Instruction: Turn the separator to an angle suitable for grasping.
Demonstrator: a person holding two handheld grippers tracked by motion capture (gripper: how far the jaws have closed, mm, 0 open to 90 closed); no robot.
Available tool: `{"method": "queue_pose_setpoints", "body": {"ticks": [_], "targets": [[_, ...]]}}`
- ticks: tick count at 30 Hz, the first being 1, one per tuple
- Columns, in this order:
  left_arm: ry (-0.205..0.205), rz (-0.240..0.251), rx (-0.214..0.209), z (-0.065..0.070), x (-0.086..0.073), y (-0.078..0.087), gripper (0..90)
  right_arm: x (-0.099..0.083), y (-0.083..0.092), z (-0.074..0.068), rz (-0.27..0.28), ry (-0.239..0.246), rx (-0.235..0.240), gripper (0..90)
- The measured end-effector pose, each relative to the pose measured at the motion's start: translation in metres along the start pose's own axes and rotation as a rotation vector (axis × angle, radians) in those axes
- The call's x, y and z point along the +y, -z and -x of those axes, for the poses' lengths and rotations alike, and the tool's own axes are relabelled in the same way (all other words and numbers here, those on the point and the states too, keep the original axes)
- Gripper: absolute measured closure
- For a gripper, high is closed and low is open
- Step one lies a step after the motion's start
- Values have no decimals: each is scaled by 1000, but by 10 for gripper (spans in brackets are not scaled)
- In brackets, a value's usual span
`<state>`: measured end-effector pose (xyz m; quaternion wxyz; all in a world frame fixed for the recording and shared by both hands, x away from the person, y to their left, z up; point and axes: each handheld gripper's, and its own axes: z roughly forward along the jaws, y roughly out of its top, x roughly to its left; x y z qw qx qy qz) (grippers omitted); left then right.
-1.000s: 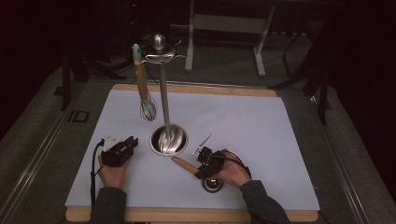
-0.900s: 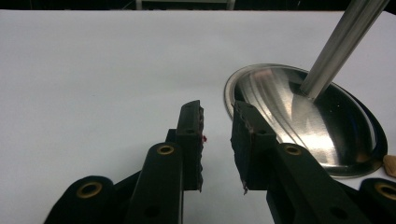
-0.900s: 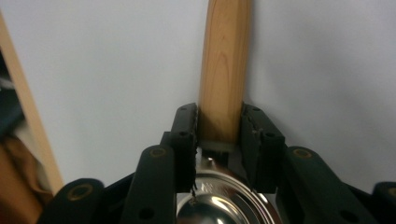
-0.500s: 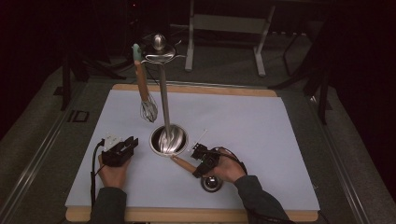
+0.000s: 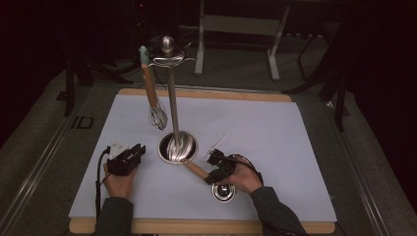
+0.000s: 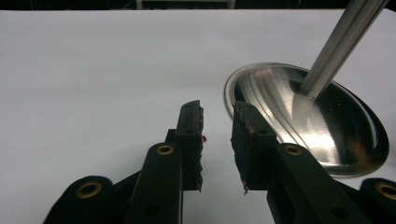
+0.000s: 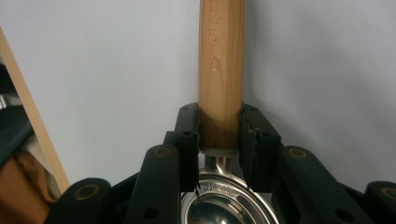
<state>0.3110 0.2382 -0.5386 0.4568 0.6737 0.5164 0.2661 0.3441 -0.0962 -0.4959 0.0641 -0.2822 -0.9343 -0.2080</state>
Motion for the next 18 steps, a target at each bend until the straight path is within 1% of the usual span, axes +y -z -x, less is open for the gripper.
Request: {"method": "queue_pose_setpoints", "body": {"ticks": [6,7,9,12,18], "targets": [[0,0,-1,0,0,0,731,-1,7,-2,68,1,-23,708],[0,0,-1,0,0,0,731,-1,8,-2,77,-6,-25,708],[0,-1,-1,0,0,0,730,-2,10,-3,99,3,-32,708],[-1,2,0,0,0,0,729,-3,14,-5,134,2,-39,708],[-3,-1,1,0,0,0,729,-3,22,-8,183,10,-50,709]]}}
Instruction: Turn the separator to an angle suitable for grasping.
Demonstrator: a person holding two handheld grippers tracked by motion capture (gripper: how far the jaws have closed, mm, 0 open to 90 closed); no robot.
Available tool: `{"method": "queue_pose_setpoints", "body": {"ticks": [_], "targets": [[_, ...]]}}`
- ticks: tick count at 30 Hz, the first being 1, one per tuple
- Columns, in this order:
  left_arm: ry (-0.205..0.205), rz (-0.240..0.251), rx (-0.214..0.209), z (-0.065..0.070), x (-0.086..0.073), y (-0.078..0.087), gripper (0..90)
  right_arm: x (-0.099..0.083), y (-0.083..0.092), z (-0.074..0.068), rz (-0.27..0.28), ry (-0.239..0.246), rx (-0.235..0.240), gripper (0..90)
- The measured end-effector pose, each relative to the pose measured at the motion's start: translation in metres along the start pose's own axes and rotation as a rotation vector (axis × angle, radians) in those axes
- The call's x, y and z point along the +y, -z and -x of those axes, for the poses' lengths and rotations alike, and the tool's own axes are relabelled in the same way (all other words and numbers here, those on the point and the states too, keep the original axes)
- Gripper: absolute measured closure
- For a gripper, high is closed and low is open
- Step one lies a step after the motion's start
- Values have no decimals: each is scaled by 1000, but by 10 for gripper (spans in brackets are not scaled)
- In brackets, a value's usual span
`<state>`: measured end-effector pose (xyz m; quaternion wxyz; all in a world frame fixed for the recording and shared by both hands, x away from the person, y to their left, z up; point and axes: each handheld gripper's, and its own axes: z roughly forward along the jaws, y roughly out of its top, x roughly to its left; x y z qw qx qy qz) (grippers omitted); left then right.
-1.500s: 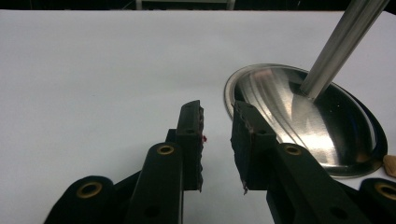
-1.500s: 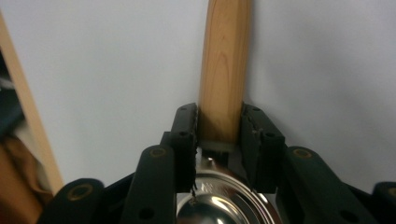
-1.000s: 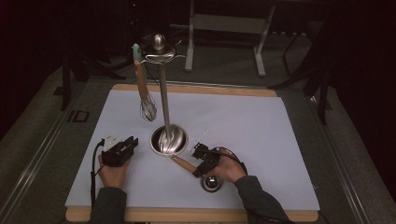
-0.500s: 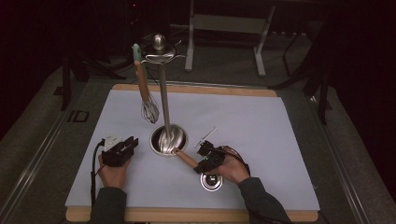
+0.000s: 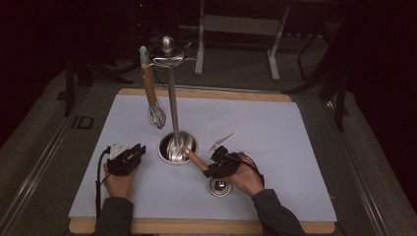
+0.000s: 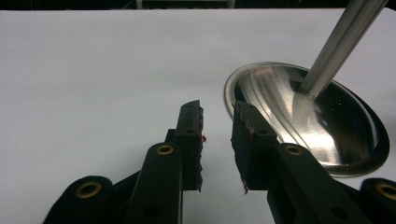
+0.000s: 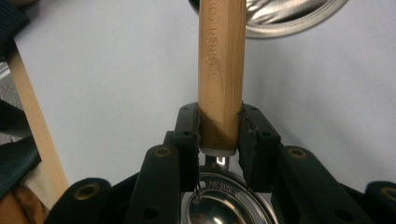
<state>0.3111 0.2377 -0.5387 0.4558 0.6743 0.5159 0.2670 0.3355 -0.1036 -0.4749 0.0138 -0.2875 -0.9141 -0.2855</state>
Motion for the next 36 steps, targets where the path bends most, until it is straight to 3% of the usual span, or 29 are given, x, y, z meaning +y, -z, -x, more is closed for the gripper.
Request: {"method": "queue_pose_setpoints", "body": {"ticks": [9,25,36], "targets": [[-6,-4,2,0,0,0,727,1,9,-1,49,-5,-17,709],[-5,-4,3,0,0,0,726,8,24,-9,134,33,-75,710],[-6,-5,2,1,0,0,726,9,31,-9,166,43,-85,710]]}}
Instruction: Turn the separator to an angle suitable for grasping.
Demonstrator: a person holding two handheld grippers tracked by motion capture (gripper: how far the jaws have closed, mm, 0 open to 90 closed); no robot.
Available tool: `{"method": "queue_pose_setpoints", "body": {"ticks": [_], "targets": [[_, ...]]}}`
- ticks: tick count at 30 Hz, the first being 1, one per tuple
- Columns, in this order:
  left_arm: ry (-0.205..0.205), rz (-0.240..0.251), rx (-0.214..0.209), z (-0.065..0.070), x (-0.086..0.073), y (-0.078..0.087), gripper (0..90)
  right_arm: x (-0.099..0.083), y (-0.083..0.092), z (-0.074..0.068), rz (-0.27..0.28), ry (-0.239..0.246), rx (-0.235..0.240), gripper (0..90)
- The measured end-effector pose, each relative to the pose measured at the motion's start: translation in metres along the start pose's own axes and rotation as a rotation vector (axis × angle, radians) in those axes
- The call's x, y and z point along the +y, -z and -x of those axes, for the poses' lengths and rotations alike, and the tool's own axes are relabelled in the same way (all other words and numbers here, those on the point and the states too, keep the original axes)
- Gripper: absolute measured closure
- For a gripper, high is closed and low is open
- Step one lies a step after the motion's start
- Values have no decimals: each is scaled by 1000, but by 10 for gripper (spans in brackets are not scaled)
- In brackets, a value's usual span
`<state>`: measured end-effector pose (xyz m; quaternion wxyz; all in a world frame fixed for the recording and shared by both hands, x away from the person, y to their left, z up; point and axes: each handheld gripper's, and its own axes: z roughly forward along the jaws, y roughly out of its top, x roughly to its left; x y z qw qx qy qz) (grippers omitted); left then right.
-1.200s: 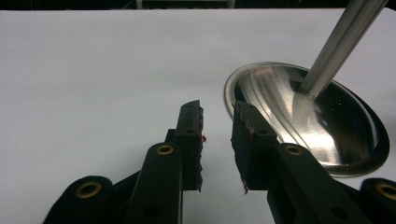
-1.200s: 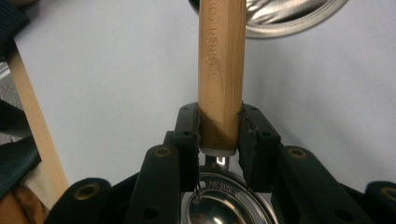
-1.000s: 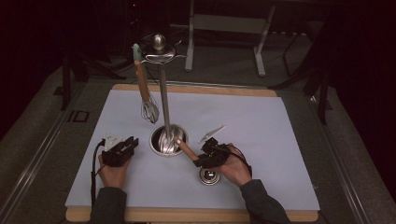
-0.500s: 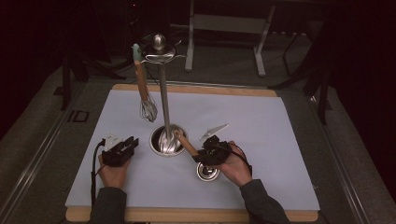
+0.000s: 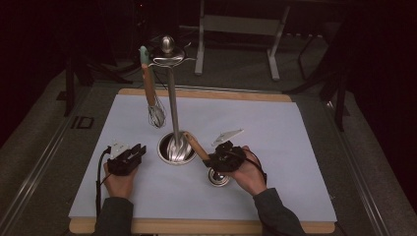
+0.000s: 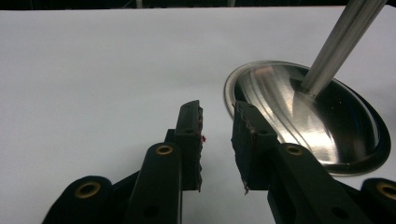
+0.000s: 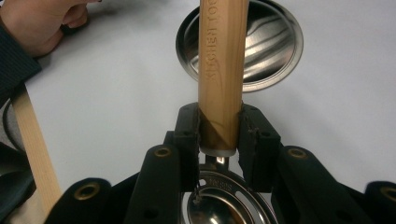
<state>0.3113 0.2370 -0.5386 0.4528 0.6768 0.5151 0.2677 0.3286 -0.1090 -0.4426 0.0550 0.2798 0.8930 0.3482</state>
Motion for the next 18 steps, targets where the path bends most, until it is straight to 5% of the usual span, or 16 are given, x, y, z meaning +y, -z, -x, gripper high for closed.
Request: {"method": "queue_pose_setpoints", "body": {"ticks": [18], "targets": [[-1,1,1,0,0,0,726,5,13,2,74,3,-33,710]]}}
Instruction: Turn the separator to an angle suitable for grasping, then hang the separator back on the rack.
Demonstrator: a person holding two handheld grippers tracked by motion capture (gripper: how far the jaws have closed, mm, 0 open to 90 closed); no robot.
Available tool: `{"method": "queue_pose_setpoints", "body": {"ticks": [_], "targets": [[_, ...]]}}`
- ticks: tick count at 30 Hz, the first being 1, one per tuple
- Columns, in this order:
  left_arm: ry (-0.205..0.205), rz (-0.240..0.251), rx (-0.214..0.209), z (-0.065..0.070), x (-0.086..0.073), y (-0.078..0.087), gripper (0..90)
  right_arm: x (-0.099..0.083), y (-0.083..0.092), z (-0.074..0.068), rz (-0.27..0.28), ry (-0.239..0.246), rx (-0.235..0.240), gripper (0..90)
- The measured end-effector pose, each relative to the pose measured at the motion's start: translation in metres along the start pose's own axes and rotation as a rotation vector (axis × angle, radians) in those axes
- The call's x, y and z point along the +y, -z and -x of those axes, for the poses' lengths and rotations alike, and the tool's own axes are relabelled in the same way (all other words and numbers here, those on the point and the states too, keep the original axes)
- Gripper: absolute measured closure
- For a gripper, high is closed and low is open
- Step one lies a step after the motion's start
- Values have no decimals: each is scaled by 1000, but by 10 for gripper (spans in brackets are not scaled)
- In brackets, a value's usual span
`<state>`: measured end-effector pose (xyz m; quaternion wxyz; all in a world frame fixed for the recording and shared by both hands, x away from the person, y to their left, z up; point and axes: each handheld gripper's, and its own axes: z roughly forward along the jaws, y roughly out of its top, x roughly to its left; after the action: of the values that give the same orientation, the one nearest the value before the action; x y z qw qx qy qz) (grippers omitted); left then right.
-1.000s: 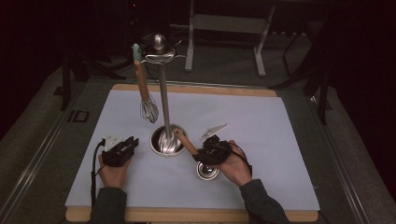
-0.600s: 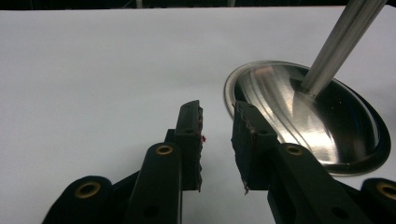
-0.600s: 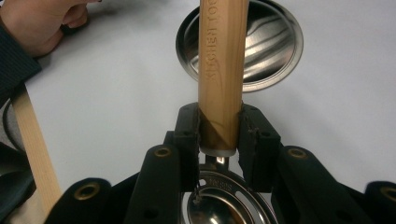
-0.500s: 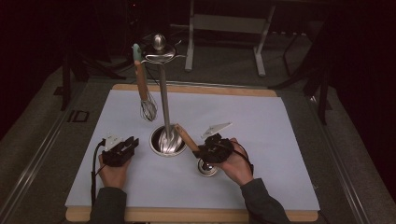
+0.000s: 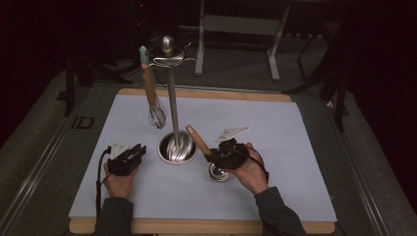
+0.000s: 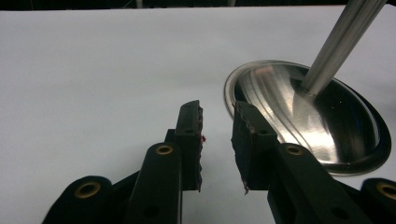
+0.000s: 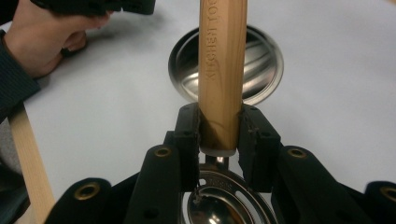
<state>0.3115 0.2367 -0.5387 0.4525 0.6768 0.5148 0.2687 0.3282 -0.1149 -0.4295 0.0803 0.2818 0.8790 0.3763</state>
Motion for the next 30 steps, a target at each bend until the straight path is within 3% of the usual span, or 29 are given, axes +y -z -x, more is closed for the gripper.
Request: {"method": "queue_pose_setpoints", "body": {"ticks": [2,10,21,30], "targets": [[2,-2,0,0,0,0,726,0,1,0,7,1,-2,710],[0,-2,-1,0,0,0,726,13,14,2,71,82,-41,710],[5,-1,0,0,0,0,726,30,35,1,160,208,-154,711],[2,-4,1,0,0,0,726,39,42,1,190,282,-200,711]]}}
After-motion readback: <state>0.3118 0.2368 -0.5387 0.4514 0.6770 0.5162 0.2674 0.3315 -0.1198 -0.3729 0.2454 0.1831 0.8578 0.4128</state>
